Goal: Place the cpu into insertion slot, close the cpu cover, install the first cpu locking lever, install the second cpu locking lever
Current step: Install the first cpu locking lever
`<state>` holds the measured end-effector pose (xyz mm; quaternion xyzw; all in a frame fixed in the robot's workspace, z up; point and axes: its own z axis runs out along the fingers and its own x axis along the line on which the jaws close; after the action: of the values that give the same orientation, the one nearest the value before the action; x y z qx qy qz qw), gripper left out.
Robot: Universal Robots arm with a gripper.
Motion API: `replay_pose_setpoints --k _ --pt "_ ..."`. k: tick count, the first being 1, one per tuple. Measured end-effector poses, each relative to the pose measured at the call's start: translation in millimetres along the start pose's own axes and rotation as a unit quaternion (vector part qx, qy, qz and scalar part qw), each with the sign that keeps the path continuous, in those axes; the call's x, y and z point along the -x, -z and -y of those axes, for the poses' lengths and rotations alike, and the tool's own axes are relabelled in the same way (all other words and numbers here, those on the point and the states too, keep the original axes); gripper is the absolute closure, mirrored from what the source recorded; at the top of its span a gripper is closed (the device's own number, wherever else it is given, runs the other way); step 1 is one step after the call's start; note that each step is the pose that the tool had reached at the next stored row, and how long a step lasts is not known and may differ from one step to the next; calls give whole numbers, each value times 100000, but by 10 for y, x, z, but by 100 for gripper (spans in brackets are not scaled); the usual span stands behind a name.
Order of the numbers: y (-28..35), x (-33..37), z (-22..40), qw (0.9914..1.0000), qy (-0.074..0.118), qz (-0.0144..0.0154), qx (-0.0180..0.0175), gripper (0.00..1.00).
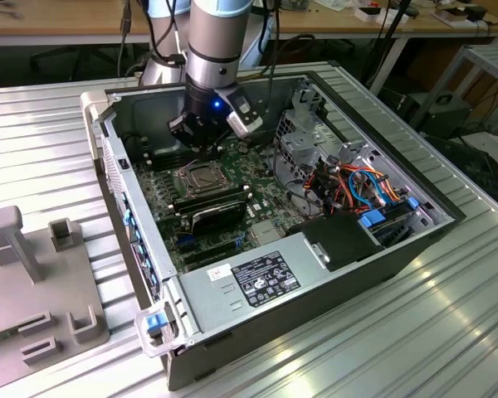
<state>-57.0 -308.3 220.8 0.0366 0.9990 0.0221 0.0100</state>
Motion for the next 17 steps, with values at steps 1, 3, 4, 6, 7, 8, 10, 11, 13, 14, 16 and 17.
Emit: replay_pose_setpoints --k 1,3,4,6,7,8,10,11,13,14,16,17 --pt "-21 20 -1 100000 5 -12 0 89" --pt "-46 48 -3 100000 0 -27 1 89" --pt "-48 57 -4 100000 0 -37 -5 89" --pt "-51 73 -11 100000 1 -46 -4 89" --pt "-52 79 -19 100000 2 -48 -6 89" --pt "-53 83 -26 100000 -2 -52 -13 89" --pt "-56 89 -44 100000 -2 -56 -10 89" --pt "-59 92 -52 100000 3 -57 38 89" --pt "-66 100 -59 100000 1 -67 162 89" --pt "-70 106 -62 100000 -7 -74 202 89" --pt "-75 122 -64 100000 -6 -92 213 89" --pt "-77 137 -65 100000 -4 -103 216 89"
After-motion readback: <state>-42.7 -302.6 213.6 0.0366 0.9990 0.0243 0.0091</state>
